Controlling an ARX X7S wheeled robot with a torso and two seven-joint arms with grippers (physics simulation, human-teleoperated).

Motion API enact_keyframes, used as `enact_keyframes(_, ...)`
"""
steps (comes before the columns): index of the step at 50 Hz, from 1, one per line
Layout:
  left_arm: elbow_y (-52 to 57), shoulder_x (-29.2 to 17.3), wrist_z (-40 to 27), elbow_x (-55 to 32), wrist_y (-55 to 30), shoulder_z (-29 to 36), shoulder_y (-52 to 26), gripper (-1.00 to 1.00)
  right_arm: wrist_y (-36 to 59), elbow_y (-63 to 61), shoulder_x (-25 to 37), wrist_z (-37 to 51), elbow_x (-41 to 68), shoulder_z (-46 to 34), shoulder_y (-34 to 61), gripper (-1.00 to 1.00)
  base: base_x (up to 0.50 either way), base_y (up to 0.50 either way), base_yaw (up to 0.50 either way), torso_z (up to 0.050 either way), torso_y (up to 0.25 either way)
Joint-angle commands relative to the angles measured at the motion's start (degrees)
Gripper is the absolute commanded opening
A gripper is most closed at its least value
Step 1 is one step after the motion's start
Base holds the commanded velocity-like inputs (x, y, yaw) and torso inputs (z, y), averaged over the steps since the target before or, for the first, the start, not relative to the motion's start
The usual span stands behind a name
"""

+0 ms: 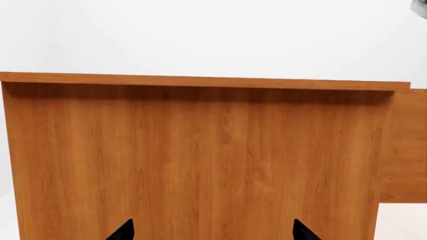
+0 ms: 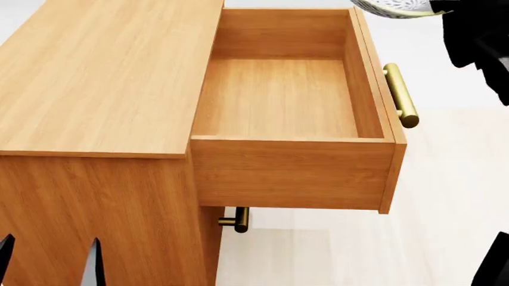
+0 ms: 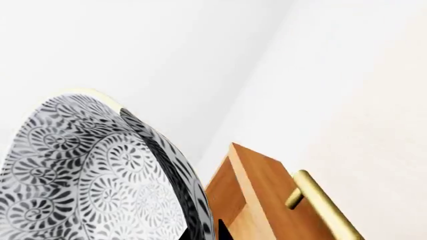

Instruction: Put the bowl on top of the cabinet.

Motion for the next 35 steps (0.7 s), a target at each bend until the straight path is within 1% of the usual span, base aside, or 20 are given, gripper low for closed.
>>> enact_keyframes(1,-0.85,1.17,0.39,0.81,1.11,-1.54,-0.53,1.00,3.52,10.09,-3.70,-6.55,3.72,-0.72,9.42,-1.00,0.00,0.00,0.00,0.000,0.000)
enact_keyframes(8,-0.42,1.06,0.13,0.93,0.76,-1.25,-0.51,1.00,4.09,16.67,-5.52,-10.74,2.21,-3.29,13.85,-1.00,0.00,0.00,0.00,0.000,0.000)
enact_keyframes(14,-0.50,0.96,0.09,0.97,0.89,-1.09,-0.40,1.00,2.14,24.27,-7.56,-13.78,0.30,-4.81,17.63,-1.00,0.00,0.00,0.00,0.000,0.003)
enact_keyframes(18,-0.19,0.72,-0.16,0.61,0.63,-1.54,-0.43,1.00,2.55,33.34,-9.02,-17.19,-1.82,-7.37,22.61,-1.00,0.00,0.00,0.00,0.000,0.000)
enact_keyframes(19,-0.21,0.71,-0.19,0.59,0.72,-1.60,-0.41,1.00,2.35,37.30,-9.83,-19.35,-2.79,-8.37,24.81,-1.00,0.00,0.00,0.00,0.000,0.000)
enact_keyframes(20,-0.27,0.74,-0.23,0.62,0.78,-1.57,-0.39,1.00,1.86,41.04,-10.28,-19.61,-4.08,-9.50,26.83,-1.00,0.00,0.00,0.00,0.000,0.000)
enact_keyframes(21,-0.22,0.77,-0.25,0.69,0.76,-1.43,-0.37,1.00,-0.26,44.37,-11.03,-21.68,-4.91,-9.85,28.31,-1.00,0.00,0.00,0.00,0.000,0.000)
enact_keyframes(22,-0.29,0.80,-0.25,0.75,0.76,-1.33,-0.39,1.00,0.61,48.43,-11.36,-23.68,-5.98,-11.06,30.42,-1.00,0.00,0.00,0.00,0.000,0.000)
enact_keyframes(25,-0.37,0.76,-0.19,0.77,0.87,-1.18,-0.36,1.00,-1.01,49.24,-13.23,-21.81,-6.70,-10.49,30.67,-1.00,0.00,0.00,0.00,0.000,0.000)
enact_keyframes(27,-0.54,0.70,-0.15,0.55,1.05,-1.39,-0.40,1.00,-0.82,49.27,-14.63,-18.93,-7.62,-10.09,30.77,-1.00,0.00,0.00,0.00,0.000,0.000)
enact_keyframes(30,-0.78,0.78,-0.15,0.62,1.26,-1.26,-0.45,1.00,0.23,49.28,-16.30,-17.97,-9.81,-8.99,30.62,-1.00,0.00,0.00,0.00,0.000,0.000)
enact_keyframes(34,-0.61,0.84,-0.10,0.73,1.21,-0.76,-0.32,1.00,-0.57,49.29,-19.46,-15.12,-13.69,-3.82,30.27,-1.00,0.00,0.00,0.00,0.000,0.000)
enact_keyframes(35,-0.40,0.76,-0.10,0.57,1.07,-0.81,-0.38,1.00,-0.71,49.29,-19.74,-13.69,-12.30,-5.38,30.31,-1.00,0.00,0.00,0.00,0.000,0.000)
